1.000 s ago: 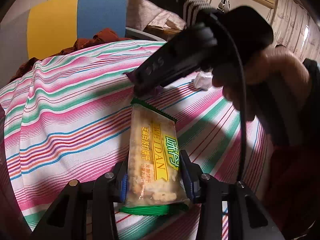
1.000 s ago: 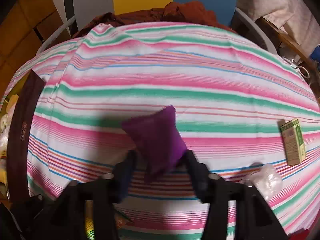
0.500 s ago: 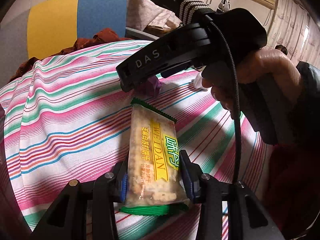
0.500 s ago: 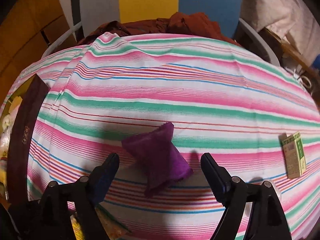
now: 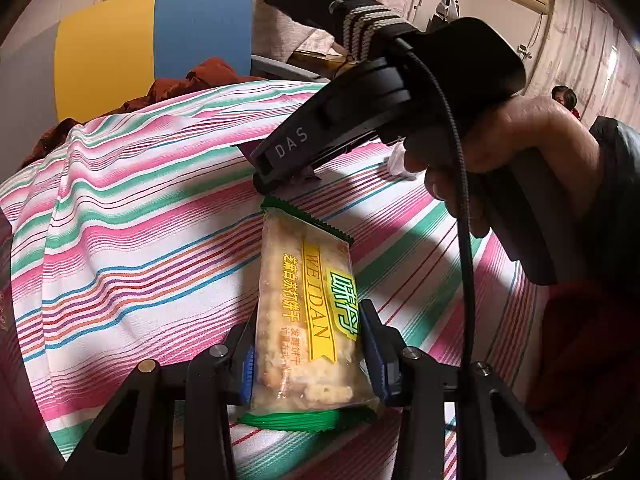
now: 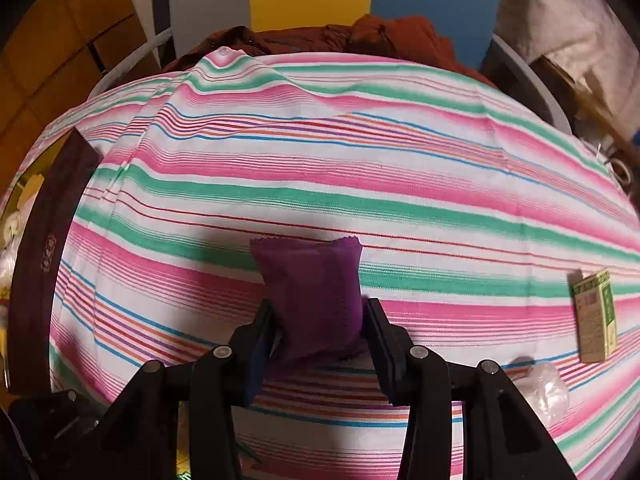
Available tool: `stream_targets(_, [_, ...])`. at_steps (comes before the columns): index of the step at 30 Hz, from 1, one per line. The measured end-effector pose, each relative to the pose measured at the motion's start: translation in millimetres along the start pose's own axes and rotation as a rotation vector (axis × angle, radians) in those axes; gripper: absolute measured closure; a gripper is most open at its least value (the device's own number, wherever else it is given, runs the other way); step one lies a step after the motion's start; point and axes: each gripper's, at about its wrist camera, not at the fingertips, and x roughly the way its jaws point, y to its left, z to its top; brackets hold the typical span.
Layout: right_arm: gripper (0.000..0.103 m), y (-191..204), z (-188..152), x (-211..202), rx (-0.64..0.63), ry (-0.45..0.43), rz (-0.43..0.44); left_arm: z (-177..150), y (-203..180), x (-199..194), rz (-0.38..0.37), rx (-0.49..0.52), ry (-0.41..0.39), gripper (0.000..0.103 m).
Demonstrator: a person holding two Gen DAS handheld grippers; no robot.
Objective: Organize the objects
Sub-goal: 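Carry the cracker bar and purple packet into the gold tray and open both tools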
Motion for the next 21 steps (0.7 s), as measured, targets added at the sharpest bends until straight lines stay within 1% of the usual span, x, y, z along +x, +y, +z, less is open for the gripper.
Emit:
stream_targets(3, [0.057,-3,0,2,0.022,0.003,0.018,1,1,2,0.003,0.002,0.000,0.060])
stream_targets(5, [0.055,-4,-1,2,0.035,0.004,0.031,2,1,2,0.007,0.005,0.001,0.060])
stream_targets(8, [0.054,-4,-1,3,0.046,0.000,0.036,2,2,3,0.006,0.005,0.001,0.060])
stream_targets(12, [0.052,-6,0,4,0.075,-0.005,0.063,3,3,3,0.006,0.005,0.001,0.060])
stream_targets(17, [0.051,2,0,4,0.040,-0.001,0.026,4,4,4,0.006,0.006,0.001,0.060])
stream_targets(21, [0.056,5,1,4,0.018,-0.004,-0.003,4,3,4,0.014,0.012,0.002,0.060])
